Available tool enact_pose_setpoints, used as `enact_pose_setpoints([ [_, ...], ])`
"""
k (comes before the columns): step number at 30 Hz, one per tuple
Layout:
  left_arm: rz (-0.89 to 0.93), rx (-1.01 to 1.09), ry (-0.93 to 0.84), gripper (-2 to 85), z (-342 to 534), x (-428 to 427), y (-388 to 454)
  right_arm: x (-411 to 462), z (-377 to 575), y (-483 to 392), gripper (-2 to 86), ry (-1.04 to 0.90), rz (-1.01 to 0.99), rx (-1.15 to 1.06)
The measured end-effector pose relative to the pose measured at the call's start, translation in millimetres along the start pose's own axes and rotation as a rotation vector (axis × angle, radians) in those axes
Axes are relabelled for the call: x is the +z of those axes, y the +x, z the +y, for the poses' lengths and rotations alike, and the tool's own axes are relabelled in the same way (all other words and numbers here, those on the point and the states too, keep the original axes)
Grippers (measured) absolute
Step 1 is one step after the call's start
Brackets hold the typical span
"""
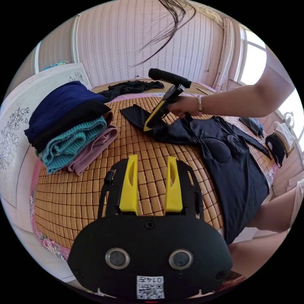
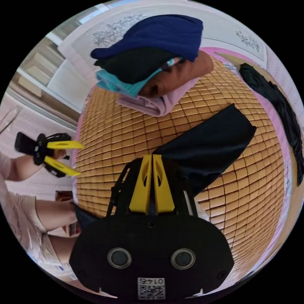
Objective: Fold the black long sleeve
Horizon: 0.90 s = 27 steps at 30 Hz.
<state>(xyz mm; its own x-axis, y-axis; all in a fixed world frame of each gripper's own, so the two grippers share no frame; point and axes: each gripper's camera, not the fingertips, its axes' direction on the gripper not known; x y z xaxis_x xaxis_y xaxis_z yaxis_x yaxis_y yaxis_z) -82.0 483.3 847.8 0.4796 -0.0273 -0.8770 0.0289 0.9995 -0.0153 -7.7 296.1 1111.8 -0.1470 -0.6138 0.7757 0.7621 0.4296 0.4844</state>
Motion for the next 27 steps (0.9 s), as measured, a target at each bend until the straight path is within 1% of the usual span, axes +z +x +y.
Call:
enact_pose_setpoints([
  [2, -0.005, -0.001, -0.019, 13.5, 6.6, -22.0, 7.7, -22.9, 29.2, -19.6, -0.2, -0.022, -0.314, -0.236],
  [4, -0.026, 0.026, -0.032, 13.6, 9.2, -38.8, 16.7, -32.8, 47.6, -33.7, -0.3, -0.085, -0.494, -0.356],
  [5, -0.047, 0.060, -0.046, 13.7, 9.6, -47.9, 24.4, -34.4, 58.4, -39.5, -0.3, -0.114, -0.533, -0.403],
  [9, -0.106, 0.143, -0.150, 14.2, 9.8, -47.8, 41.4, -15.8, 79.4, -32.7, -0.3, -0.173, -0.607, -0.403],
  [12, -0.083, 0.179, -0.210, 14.5, 2.3, -33.2, 46.2, 4.3, 96.4, -22.8, -0.3, -0.191, -0.625, -0.383],
  [15, -0.110, 0.365, -0.215, 13.9, -29.4, -22.5, 56.9, 19.9, 113.1, -15.6, -0.3, -0.194, -0.635, -0.371],
  [16, -0.117, 0.456, -0.213, 13.7, -45.1, -15.8, 59.2, 26.4, 119.4, -12.2, -0.3, -0.200, -0.641, -0.363],
  [17, -0.112, 0.550, -0.236, 13.7, -61.4, -4.8, 60.3, 32.4, 125.3, -9.2, -0.3, -0.204, -0.643, -0.358],
  [18, -0.110, 0.593, -0.248, 13.6, -69.4, 0.7, 60.7, 35.1, 128.1, -7.9, -0.3, -0.204, -0.642, -0.355],
  [20, -0.067, 0.730, -0.277, 12.9, -103.7, 21.1, 60.8, 43.4, 138.5, -3.2, -0.3, -0.198, -0.633, -0.346],
  [21, -0.029, 0.742, -0.301, 12.7, -112.3, 26.7, 60.3, 45.2, 140.9, -2.0, -0.3, -0.196, -0.630, -0.344],
  [22, 0.053, 0.763, -0.356, 11.4, -127.1, 37.2, 61.8, 48.3, 145.5, 0.6, -0.4, -0.192, -0.620, -0.340],
  [24, 0.114, 0.813, -0.390, 8.5, -142.0, 44.2, 68.5, 51.9, 152.7, 5.8, -0.4, -0.180, -0.605, -0.334],
  [25, 0.148, 0.842, -0.402, 5.5, -149.7, 44.5, 71.6, 54.2, 157.5, 10.5, -0.4, -0.167, -0.598, -0.324],
  [26, 0.190, 0.823, -0.431, 1.6, -157.4, 45.7, 71.9, 56.3, 162.2, 16.0, -0.3, -0.151, -0.591, -0.311],
  [27, 0.216, 0.798, -0.447, 1.2, -161.1, 46.0, 71.2, 57.1, 164.5, 18.8, -0.3, -0.142, -0.588, -0.304],
])
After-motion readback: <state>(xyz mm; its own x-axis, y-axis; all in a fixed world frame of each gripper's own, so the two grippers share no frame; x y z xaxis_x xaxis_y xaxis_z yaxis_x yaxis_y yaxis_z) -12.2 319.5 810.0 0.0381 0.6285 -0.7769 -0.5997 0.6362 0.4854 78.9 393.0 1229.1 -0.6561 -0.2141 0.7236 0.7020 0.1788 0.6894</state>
